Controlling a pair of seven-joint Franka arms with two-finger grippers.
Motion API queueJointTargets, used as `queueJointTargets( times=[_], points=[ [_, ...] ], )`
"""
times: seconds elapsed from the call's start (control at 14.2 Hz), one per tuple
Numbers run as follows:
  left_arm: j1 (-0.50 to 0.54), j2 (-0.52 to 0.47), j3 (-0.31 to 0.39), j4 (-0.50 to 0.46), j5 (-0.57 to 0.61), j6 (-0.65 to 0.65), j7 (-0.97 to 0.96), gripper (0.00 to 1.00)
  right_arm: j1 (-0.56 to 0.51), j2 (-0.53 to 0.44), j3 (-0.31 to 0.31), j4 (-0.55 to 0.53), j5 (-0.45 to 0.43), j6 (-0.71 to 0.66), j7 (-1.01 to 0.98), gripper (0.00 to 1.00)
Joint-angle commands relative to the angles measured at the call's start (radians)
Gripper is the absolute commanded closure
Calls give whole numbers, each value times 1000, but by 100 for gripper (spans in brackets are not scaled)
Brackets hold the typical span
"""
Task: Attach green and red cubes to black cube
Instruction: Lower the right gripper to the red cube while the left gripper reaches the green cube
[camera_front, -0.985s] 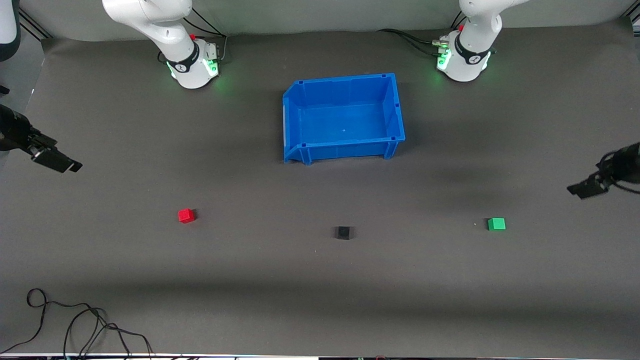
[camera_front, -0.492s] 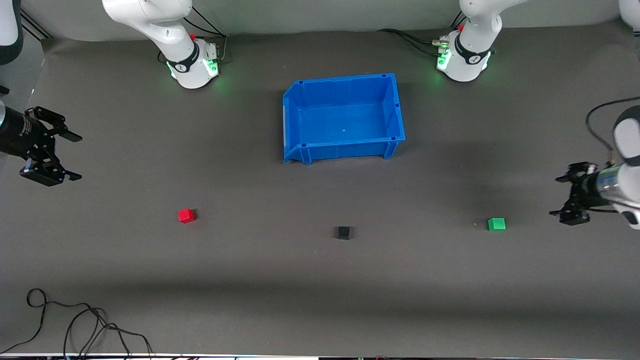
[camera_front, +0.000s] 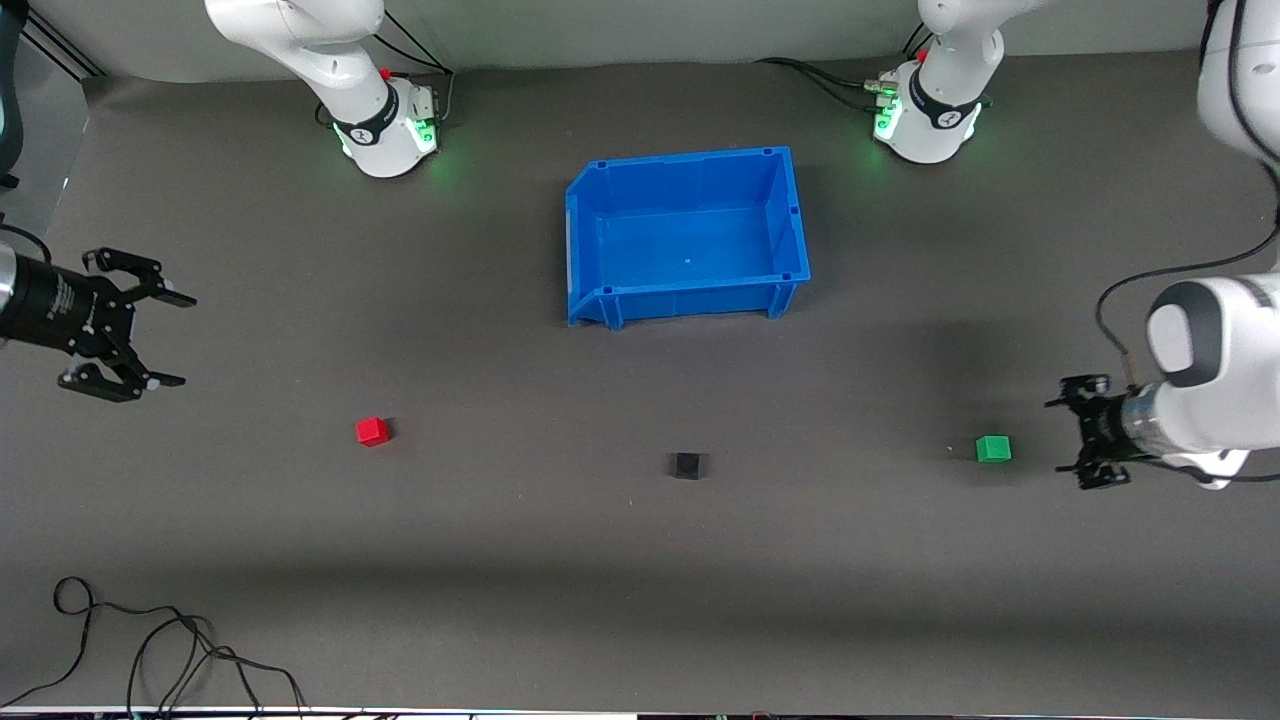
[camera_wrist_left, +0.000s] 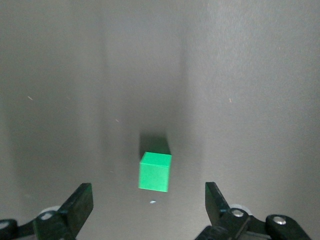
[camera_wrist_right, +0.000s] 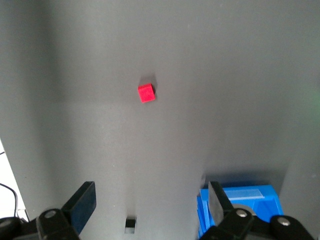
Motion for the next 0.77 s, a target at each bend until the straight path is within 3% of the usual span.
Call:
queueJointTargets(
  times=[0.0,0.35,0.49,0.7],
  points=[
    [-20,49,5,-4,34,32,-64,3,-2,36,-27,-54,96,56,-96,0],
    [-54,106,7,-11,149,62,-158,5,1,51,-35,-279,199,312,-288,0],
    [-52,107,7,-11,151,65,-158,10,10,118,-35,-320,277,405,-384,0],
    [-47,118,7,-10,155,67,-138,26,14,245,-35,-323,410,460,-559,0]
  ],
)
